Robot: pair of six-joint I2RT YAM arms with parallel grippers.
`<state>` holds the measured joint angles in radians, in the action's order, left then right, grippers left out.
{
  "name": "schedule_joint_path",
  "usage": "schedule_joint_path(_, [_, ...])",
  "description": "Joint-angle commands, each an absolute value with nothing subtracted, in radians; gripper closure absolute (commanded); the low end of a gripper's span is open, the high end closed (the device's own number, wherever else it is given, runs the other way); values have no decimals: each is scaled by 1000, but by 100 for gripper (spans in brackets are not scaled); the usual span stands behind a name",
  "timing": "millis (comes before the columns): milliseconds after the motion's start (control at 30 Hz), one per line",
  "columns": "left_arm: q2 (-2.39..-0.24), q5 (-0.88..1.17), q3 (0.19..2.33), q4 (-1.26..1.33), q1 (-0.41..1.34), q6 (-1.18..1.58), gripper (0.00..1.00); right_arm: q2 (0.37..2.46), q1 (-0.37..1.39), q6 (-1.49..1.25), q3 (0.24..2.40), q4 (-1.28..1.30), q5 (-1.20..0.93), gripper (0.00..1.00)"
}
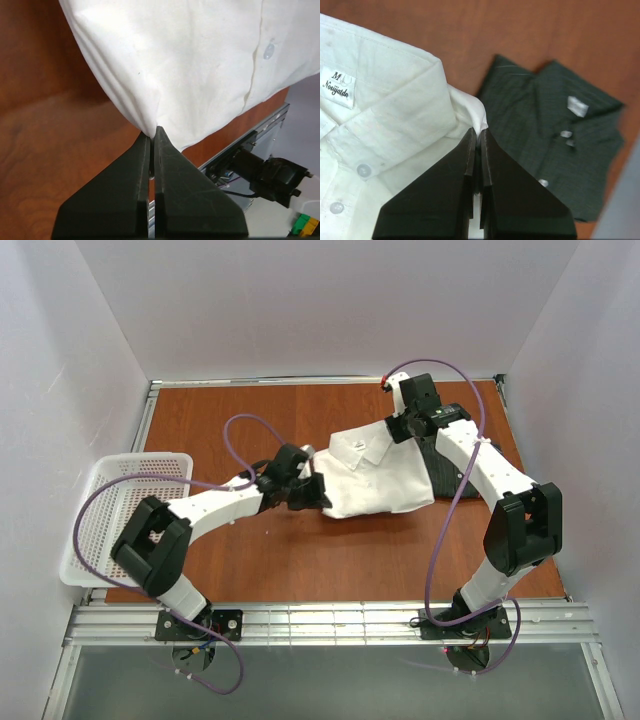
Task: Fold and stack the long sleeve shirts
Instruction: Neatly place the folded shirt to the corner
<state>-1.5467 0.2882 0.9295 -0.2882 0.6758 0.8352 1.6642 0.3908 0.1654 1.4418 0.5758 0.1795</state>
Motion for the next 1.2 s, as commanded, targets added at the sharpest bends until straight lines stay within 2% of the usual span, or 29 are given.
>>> schedule_joint_path(0, [-1664,296,1134,-278,729,824,100,1631,336,276,1506,621,408,99])
schedule_joint_path(67, [-1764,272,1225,-276,768,810,100,1629,278,296,1534,621,466,99])
schedule_joint_path(333, [-2063,230,1664,-258,853,772,100,1673,60,288,1643,554,486,99])
schedule_joint_path(567, [-2255,201,1867,-235,893,769,100,1743,-54,238,1628,480,512,99])
schedule_joint_path(767, [-2321,173,1885,-207,905,769,100,1825,-97,209,1643,430,486,99])
schedule_joint_path(1167, [-2301,64,1829,-193,948,769,100,1920,-121,193,1640,360,437,99])
